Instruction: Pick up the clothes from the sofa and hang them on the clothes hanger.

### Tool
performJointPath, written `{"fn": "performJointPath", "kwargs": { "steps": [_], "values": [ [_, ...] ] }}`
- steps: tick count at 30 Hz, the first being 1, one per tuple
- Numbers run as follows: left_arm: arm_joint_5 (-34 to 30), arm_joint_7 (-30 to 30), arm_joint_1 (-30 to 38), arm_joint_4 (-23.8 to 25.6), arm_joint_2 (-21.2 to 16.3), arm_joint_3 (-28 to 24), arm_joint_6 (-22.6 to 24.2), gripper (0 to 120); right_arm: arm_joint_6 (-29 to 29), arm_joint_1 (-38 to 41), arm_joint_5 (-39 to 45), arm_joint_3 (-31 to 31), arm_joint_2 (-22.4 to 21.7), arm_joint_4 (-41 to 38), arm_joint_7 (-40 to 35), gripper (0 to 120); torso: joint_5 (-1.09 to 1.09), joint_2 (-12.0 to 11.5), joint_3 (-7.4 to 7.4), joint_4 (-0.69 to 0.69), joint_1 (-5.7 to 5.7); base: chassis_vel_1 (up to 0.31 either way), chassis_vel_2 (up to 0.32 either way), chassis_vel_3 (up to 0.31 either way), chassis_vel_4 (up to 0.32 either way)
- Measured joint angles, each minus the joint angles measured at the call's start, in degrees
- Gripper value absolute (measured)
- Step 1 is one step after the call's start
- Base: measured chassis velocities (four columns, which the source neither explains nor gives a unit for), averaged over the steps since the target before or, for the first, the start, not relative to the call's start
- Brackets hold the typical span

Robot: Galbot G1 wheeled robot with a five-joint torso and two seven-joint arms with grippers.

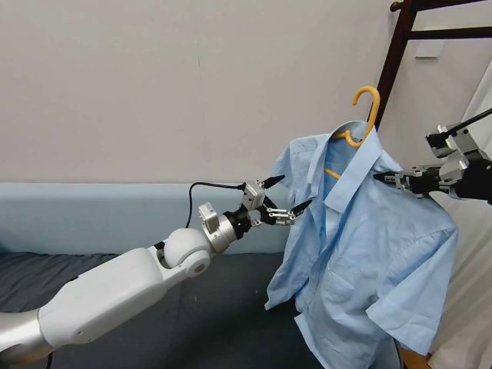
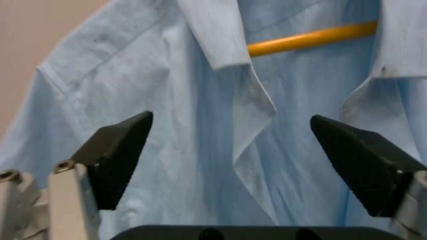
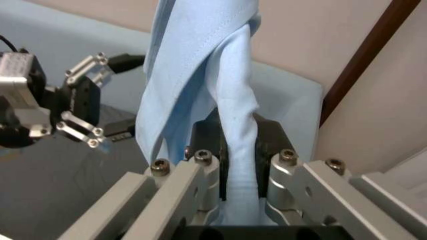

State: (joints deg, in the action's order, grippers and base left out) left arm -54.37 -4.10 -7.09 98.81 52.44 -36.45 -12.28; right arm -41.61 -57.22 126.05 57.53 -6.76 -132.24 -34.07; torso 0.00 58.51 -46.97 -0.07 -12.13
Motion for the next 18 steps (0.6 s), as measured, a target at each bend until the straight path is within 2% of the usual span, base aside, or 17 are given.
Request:
{"fn": "performJointPath", "kwargs": {
  "steps": [2,5,7,9,11,14,16,18],
  "values": [
    [0.0,0.4,0.1,-0.3,0.8,-0.5,0.1,84,0.0,0.0,0.0,0.0,-0.3,0.2,0.1,8,0.00,0.0,0.00,0.00,0.00,0.000,0.000,0.000,0.000],
    [-0.1,1.5,-0.2,-1.0,2.7,-1.3,0.3,68,0.0,0.0,0.0,0.1,-0.7,0.7,0.3,8,0.00,0.0,0.00,-0.01,0.00,0.000,0.000,0.000,0.000],
    [0.0,1.7,-0.4,-1.1,2.9,-1.4,0.3,67,0.0,0.0,0.0,0.1,-0.7,0.7,0.3,8,0.00,0.0,0.00,-0.01,0.00,0.000,0.000,0.000,0.000],
    [0.0,2.2,-0.7,-1.1,3.3,-1.5,0.3,55,-0.1,0.0,-0.2,0.0,-0.8,0.9,0.3,8,0.00,0.0,0.00,0.00,0.00,0.000,0.000,0.000,0.000],
    [0.1,2.3,-0.8,-1.1,3.4,-1.5,0.3,52,-0.1,0.0,-0.4,-0.2,-0.8,0.9,0.3,8,0.00,0.0,0.00,0.01,0.00,0.000,0.000,0.000,0.000],
    [0.1,2.4,-0.8,-1.3,3.6,-1.6,0.4,36,-0.1,-0.3,-1.6,-0.6,-0.8,1.2,0.7,8,0.00,0.0,0.00,0.01,0.00,0.000,0.000,0.000,0.000],
    [0.1,2.4,-0.8,-1.4,3.8,-1.6,0.5,33,-0.1,-0.3,-1.6,-0.6,-0.8,1.3,0.8,8,0.00,0.0,0.00,0.01,0.00,0.000,0.000,0.000,0.000],
    [0.0,2.6,-0.5,-2.0,4.5,-1.7,0.6,23,-0.1,-0.3,-1.7,-0.6,-0.8,1.3,0.8,8,0.00,0.0,0.00,0.01,0.00,0.000,0.000,0.000,0.000]
  ]
}}
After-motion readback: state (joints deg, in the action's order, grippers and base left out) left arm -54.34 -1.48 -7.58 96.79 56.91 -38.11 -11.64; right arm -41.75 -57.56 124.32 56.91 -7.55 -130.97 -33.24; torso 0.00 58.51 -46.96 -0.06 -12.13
